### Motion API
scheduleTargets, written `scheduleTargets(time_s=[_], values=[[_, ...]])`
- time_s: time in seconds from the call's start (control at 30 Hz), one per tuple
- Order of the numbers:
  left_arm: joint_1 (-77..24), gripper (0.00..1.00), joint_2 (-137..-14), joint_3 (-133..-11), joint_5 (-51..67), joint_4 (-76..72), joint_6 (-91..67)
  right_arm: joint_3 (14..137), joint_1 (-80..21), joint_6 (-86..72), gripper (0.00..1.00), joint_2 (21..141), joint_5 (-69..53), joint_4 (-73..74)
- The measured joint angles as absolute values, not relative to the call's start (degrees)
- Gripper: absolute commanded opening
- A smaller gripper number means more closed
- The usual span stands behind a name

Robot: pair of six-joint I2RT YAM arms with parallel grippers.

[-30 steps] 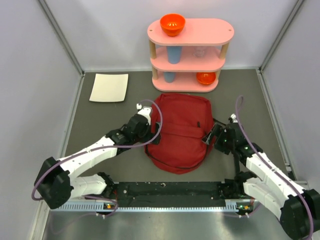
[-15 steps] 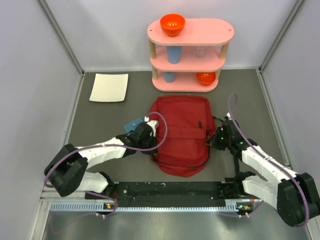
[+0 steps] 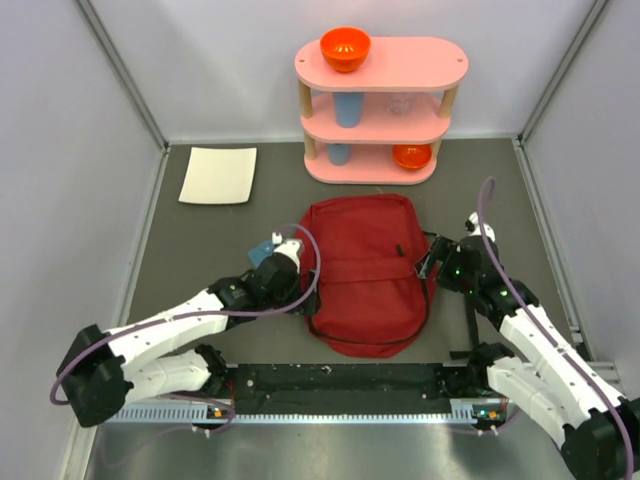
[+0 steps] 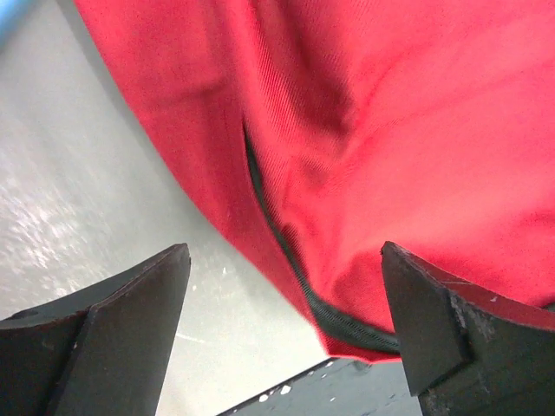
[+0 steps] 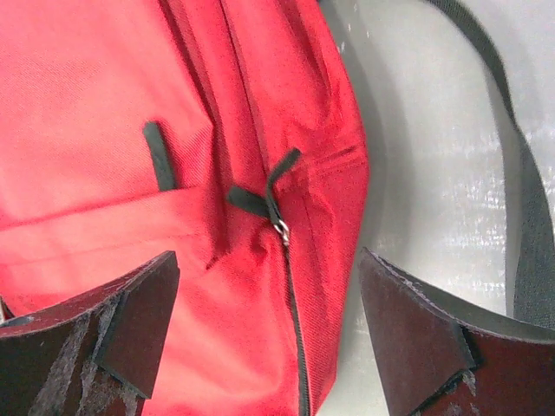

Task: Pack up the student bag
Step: Zip the student bag at the center of the board.

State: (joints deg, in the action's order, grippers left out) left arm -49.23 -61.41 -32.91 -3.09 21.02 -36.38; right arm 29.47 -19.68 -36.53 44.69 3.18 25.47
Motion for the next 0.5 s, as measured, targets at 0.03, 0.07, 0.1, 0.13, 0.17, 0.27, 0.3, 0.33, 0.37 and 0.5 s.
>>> scheduleTargets(time_s=[0.03, 0.07, 0.1, 0.13, 0.17, 0.27, 0.3, 0.33, 0.37, 0.5], values=[[-49.23, 0.99, -60.51, -35.33, -5.56, 22.63, -36.32, 30.24, -19.68, -36.62, 0.82, 44.36, 3.79, 25.45], [-49.21, 0.99, -60.01, -37.10, -6.98, 23.24, -36.16, 30.96, -19.68, -36.75, 0.80, 44.38, 4.29, 25.36], [-49.23, 0.99, -59.48, -39.29, -8.56, 23.42, -36.01, 31.55, -19.68, -37.15, 0.77, 44.73, 4.60, 25.15], [-49.23, 0.99, -58.98, -41.43, -9.93, 23.14, -35.75, 31.94, -19.68, -37.52, 0.75, 45.32, 4.82, 25.04], [-49.21, 0.99, -58.72, -43.42, -10.81, 23.18, -35.35, 32.18, -19.68, -37.98, 0.73, 46.04, 4.82, 24.84], [-49.21, 0.99, -59.29, -48.36, -11.97, 21.82, -34.06, 32.34, -19.68, -39.99, 0.67, 48.82, 3.33, 24.27], [-49.21, 0.99, -60.01, -49.84, -11.90, 20.95, -33.54, 32.34, -19.68, -40.99, 0.66, 49.63, 2.39, 23.99], [-49.21, 0.99, -61.12, -51.20, -11.60, 20.21, -32.99, 32.29, -19.68, -41.82, 0.65, 50.06, 1.50, 23.33], [-49.21, 0.99, -62.54, -52.62, -11.11, 19.55, -32.64, 32.23, -19.68, -42.61, 0.64, 50.13, 0.60, 22.55], [-49.17, 0.96, -71.18, -57.76, -6.37, 16.36, -31.48, 32.21, -19.11, -45.01, 0.58, 50.37, -2.42, 18.85]])
